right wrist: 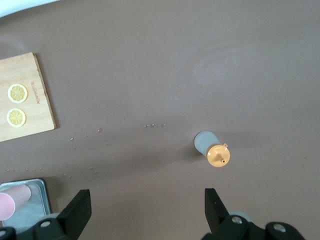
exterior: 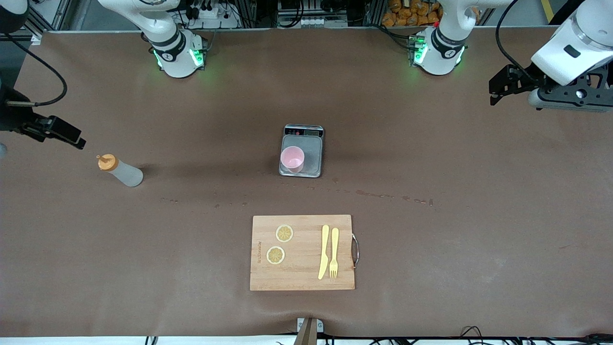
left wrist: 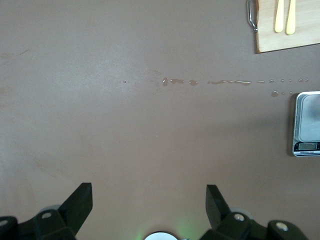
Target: Add sauce to pink cup with both arms
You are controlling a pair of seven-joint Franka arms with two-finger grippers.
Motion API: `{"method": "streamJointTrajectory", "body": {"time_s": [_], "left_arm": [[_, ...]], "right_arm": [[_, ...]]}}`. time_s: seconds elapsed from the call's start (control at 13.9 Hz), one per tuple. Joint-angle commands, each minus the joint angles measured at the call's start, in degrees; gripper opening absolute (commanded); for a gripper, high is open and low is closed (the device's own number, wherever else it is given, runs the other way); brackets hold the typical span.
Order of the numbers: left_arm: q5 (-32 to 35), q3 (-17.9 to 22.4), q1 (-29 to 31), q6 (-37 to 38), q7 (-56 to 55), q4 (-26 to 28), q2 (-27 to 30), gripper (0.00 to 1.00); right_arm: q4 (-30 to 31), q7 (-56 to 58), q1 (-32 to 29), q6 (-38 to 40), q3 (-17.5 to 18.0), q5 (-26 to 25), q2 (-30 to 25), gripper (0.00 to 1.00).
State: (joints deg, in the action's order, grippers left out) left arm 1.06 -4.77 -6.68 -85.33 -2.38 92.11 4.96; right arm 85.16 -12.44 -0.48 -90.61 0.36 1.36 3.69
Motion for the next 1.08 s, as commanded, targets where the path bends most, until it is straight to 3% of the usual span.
{"method": "streamJointTrajectory", "body": {"time_s": [0.0,1.01], "left_arm": [[-0.9,-0.1,0.3,1.1,-0.3,-1.0,-0.1,1.0],[-0.9,0.4,0.5,1.1,-0.3,-0.9,0.0,1.0]], "right_arm": [[-1.1,0.7,-1.0,-1.1,0.8,-0.9,-0.4,1.0],[-1.7,13.1,-1.5,-0.6,-0.6,-2.5,-0.9,1.0]]}}
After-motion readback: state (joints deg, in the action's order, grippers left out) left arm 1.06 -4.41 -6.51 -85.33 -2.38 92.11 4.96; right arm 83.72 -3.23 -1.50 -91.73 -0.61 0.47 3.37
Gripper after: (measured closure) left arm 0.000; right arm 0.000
